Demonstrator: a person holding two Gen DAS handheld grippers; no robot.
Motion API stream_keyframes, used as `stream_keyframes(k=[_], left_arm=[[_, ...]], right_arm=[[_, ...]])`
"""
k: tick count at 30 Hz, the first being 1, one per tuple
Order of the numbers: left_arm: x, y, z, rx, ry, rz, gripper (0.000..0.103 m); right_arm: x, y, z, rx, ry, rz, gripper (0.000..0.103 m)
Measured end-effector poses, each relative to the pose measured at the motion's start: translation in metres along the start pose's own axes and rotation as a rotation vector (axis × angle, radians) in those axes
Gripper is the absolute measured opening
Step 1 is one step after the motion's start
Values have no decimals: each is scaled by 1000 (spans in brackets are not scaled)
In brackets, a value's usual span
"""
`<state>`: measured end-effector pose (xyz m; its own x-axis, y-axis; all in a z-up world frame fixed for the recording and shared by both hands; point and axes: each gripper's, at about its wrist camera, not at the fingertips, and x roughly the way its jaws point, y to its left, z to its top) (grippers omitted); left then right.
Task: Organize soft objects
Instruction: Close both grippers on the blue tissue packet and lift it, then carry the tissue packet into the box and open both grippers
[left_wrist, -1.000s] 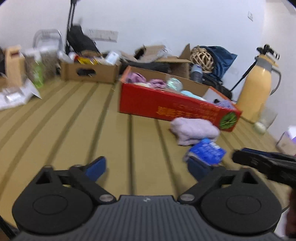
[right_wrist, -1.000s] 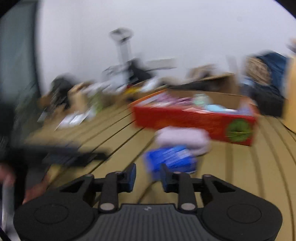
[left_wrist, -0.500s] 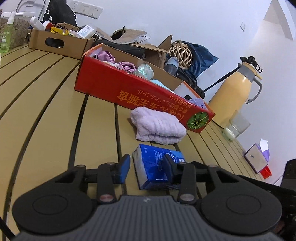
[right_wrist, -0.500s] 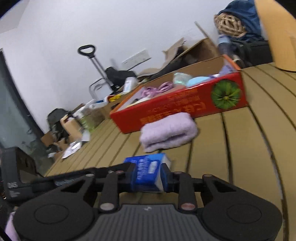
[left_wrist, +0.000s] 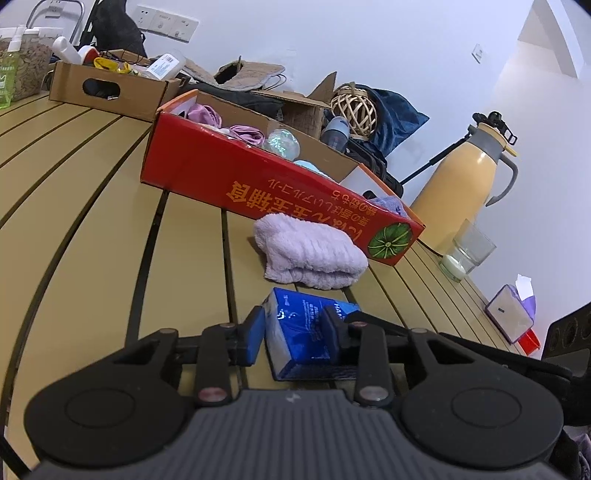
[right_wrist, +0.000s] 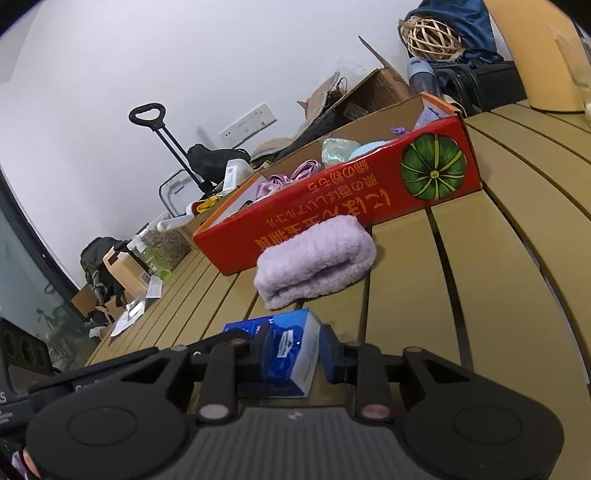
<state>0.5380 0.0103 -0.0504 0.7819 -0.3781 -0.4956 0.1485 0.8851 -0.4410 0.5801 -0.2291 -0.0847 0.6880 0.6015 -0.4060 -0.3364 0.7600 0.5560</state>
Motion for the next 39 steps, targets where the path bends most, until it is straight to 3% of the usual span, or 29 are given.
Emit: stream_keyframes(k=[5, 7, 11, 16, 18, 22, 24, 25, 28, 31, 36, 39], left_arm=[[-9, -5, 3, -16, -7, -8, 31], [-21, -13, 13, 6, -57, -36, 31], [-9, -38, 79, 79, -123, -83, 31], [92, -46, 189, 70, -18, -146, 31], [139, -45, 218, 15, 32, -129, 31], [233, -46, 245, 62, 140, -84, 37], [264, -46, 247, 111, 160, 49, 36], [269, -43, 248, 120, 155, 53, 36], [261, -35, 249, 122, 147, 18, 36], [234, -34, 248, 198, 112, 42, 36], [147, -44, 237, 300, 38, 79, 36], [82, -47, 218, 365, -15, 118, 37]], right_arm=[[-4, 7, -1, -10, 1, -14, 22], [-12, 16, 4, -26, -14, -29, 20], [-33, 32, 43, -74, -121, 6, 20], [1, 18, 147, -125, -178, -29, 20], [26, 4, 191, -127, -180, -84, 20], [93, -42, 259, -80, -81, -162, 24], [122, -61, 273, -86, -48, -262, 24], [132, -66, 275, -120, -44, -306, 24], [139, -74, 269, -143, -52, -326, 24], [135, -66, 261, -202, -59, -326, 24], [104, -43, 258, -259, -58, -298, 26], [66, -14, 248, -331, -60, -285, 36]])
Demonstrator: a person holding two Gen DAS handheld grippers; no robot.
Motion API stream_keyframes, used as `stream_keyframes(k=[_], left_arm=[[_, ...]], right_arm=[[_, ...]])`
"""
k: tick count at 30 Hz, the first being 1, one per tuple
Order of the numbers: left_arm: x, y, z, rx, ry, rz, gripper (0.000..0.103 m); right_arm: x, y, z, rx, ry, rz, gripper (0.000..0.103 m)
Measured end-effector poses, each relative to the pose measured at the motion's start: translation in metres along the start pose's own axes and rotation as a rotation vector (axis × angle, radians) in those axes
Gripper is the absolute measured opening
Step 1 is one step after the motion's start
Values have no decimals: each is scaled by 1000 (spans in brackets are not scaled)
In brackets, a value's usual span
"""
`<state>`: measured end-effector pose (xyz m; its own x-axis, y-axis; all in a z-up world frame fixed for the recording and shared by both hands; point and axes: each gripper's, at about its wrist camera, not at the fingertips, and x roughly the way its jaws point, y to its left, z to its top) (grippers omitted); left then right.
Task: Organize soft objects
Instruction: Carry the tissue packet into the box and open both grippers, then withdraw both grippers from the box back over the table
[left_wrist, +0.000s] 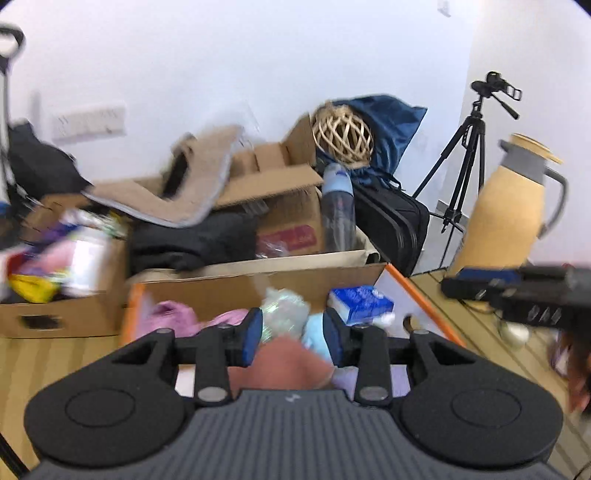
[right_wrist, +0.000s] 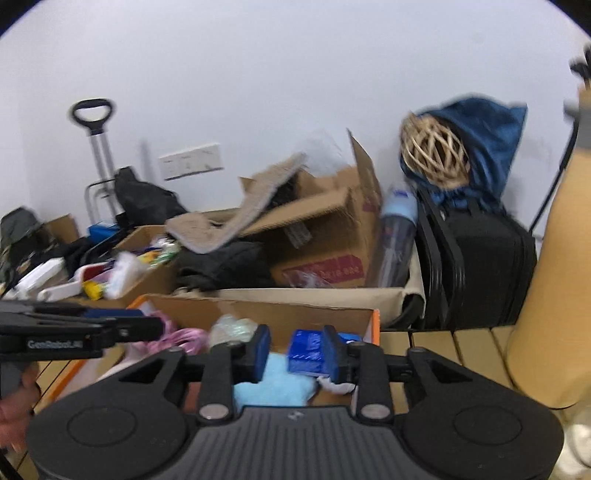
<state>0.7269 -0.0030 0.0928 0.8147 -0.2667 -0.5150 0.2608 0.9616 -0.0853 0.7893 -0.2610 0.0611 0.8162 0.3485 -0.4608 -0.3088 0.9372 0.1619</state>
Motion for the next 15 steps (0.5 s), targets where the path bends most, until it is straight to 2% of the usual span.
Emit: stream_keyframes(k=[6, 7, 8, 11, 13, 15], left_arm=[[-126, -12, -49, 103, -104, 110, 54], [-147, -14, -61, 111, -129, 122, 63], [-164, -19, -71, 118, -152, 137, 72], [-217, -32, -113, 115, -227, 185, 81], [-247, -44, -142, 112, -253, 213, 85], [-271, -55, -171, 112, -280, 251, 96]], right_arm=[[-108, 37, -18, -74, -36, 55, 51], [-125, 42, -25, -80, -41, 61, 53], [-144, 49, -35, -87, -53, 64, 53], [-189, 67, -65, -116, -78, 73, 58], [-219, 80, -88, -131, -105, 72, 65], [-247, 93, -112, -152, -125, 67, 70]])
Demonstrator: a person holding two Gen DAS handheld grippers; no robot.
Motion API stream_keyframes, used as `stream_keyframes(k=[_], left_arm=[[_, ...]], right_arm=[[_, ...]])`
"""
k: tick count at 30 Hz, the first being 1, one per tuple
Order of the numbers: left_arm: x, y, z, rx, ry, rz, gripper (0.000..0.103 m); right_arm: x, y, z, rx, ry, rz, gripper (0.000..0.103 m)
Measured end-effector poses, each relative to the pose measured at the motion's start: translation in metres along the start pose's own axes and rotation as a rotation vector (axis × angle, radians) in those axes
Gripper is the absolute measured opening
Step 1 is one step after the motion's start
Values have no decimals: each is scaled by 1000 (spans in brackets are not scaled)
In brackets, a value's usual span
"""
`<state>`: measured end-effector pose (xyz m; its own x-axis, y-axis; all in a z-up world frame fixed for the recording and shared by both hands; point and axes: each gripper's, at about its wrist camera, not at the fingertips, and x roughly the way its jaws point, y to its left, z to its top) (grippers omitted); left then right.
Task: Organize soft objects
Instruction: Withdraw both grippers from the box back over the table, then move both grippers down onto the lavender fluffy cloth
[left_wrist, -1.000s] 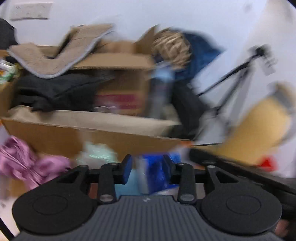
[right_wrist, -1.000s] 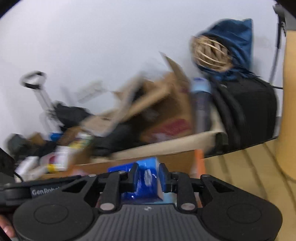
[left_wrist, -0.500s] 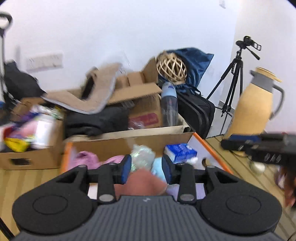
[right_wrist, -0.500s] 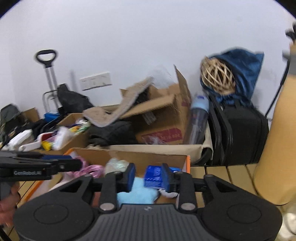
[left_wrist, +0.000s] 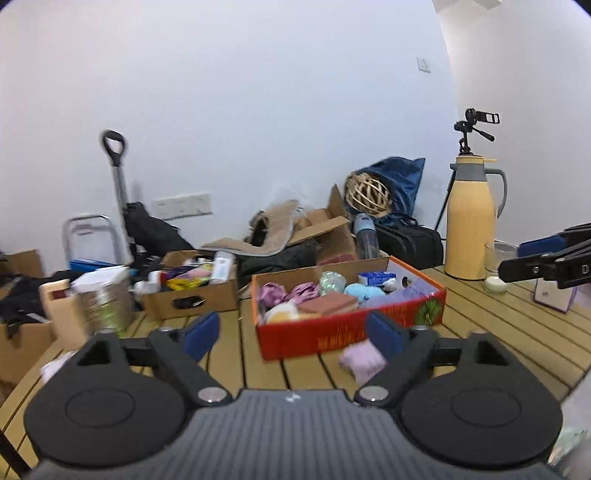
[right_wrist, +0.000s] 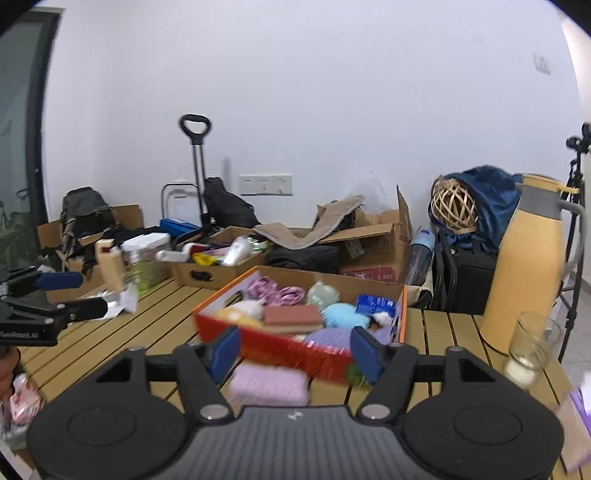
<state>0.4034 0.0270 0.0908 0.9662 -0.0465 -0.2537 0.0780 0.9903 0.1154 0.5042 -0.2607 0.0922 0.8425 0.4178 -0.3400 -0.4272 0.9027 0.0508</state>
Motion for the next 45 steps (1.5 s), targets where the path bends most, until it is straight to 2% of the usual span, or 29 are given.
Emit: stream_keyframes(k=[1, 4, 7, 10, 13, 17, 21, 28, 33, 35, 41, 42, 43, 44, 45], left_arm=[[-13, -2, -9, 4, -12, 25, 101], [-56, -9, -40, -10, -12, 71, 103], [-83, -6, -59, -83, 36, 67, 103], [-102, -5, -69, -86, 50, 71, 103], [-108, -5, -67, -81, 39, 71, 103], [-112, -6, -66, -95, 22, 51, 103], [-92, -9, -73, -108, 68, 37, 103], [-10, -17, -77, -172, 171, -48, 102], [85, -18, -57, -273, 227, -101, 84], [128, -20, -52, -310, 263, -101, 72], [220, -21, -54, -453, 325, -182, 54], [228, -20, -57, -469, 331, -212, 52], [235, -20, -60, -481, 343, -238, 43], [242, -19, -66, -499, 360, -270, 38], [246, -18, -70, -517, 375, -286, 38]], right_arm=[[-14, 9, -10, -13, -11, -3, 75], [-53, 34, -42, -17, -33, -3, 85], [-87, 53, -76, 32, -37, 2, 85], [-119, 68, -107, 93, -44, 4, 91], [-131, 77, -124, 97, -20, 19, 91], [-139, 81, -128, 81, -21, -23, 91], [-133, 76, -129, 97, -20, -23, 91], [-75, 48, -133, 185, 35, -9, 90], [-4, 15, -110, 248, 53, -5, 89], [33, 1, -97, 267, 59, -2, 87], [140, -26, -73, 306, 103, -9, 74], [155, -30, -72, 321, 115, -5, 68], [166, -33, -73, 332, 124, 3, 61], [180, -37, -74, 351, 138, 21, 59], [187, -39, -77, 369, 149, 37, 55]])
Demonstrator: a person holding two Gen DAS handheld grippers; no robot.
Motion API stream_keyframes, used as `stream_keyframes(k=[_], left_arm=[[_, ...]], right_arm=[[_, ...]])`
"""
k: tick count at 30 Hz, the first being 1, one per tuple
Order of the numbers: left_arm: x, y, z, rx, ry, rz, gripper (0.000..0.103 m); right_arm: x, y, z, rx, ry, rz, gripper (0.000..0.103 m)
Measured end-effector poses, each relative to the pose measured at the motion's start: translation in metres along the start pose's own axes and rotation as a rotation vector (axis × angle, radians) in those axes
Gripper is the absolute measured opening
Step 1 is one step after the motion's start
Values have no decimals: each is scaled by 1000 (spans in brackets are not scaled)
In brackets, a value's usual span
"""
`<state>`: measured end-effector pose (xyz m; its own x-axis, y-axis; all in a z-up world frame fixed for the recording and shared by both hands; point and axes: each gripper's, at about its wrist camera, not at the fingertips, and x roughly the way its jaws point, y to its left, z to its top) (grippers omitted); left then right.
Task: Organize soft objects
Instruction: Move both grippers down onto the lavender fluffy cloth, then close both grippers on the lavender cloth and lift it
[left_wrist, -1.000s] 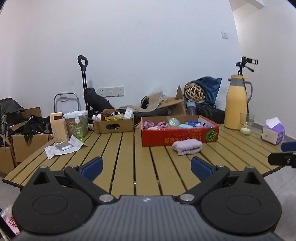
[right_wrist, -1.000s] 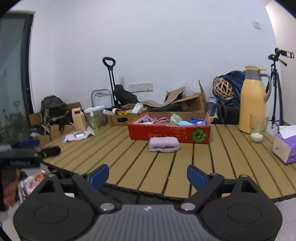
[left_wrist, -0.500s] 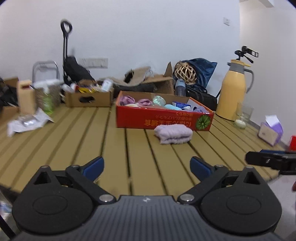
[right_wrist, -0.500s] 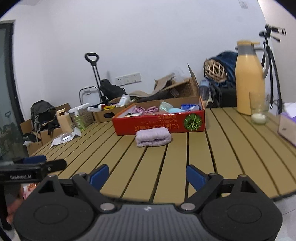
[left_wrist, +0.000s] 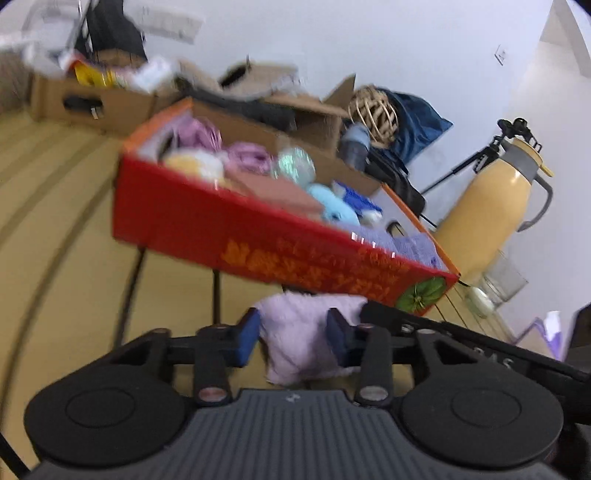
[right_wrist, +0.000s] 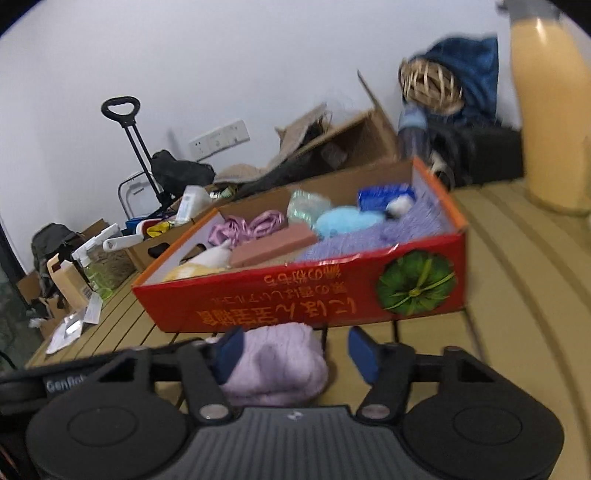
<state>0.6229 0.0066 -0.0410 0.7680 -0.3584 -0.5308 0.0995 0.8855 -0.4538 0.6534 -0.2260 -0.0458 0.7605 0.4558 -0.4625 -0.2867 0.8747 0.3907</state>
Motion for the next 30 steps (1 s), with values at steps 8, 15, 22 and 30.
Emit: stream_keyframes(k=[8, 15, 22, 30], left_arm=[[4, 10, 1, -48, 26, -74, 24], [0, 3, -1, 17, 19, -79, 19], [-66, -23, -15, 78, -68, -77, 19], [-175, -56, -56, 131, -105, -116, 19]], right_arm=[[22, -15, -10, 91, 62, 94, 33], [18, -13, -12, 70, 50, 82, 29], [-27, 11, -15, 31, -16, 94, 24], [-143, 57, -59, 9, -98, 123, 24]])
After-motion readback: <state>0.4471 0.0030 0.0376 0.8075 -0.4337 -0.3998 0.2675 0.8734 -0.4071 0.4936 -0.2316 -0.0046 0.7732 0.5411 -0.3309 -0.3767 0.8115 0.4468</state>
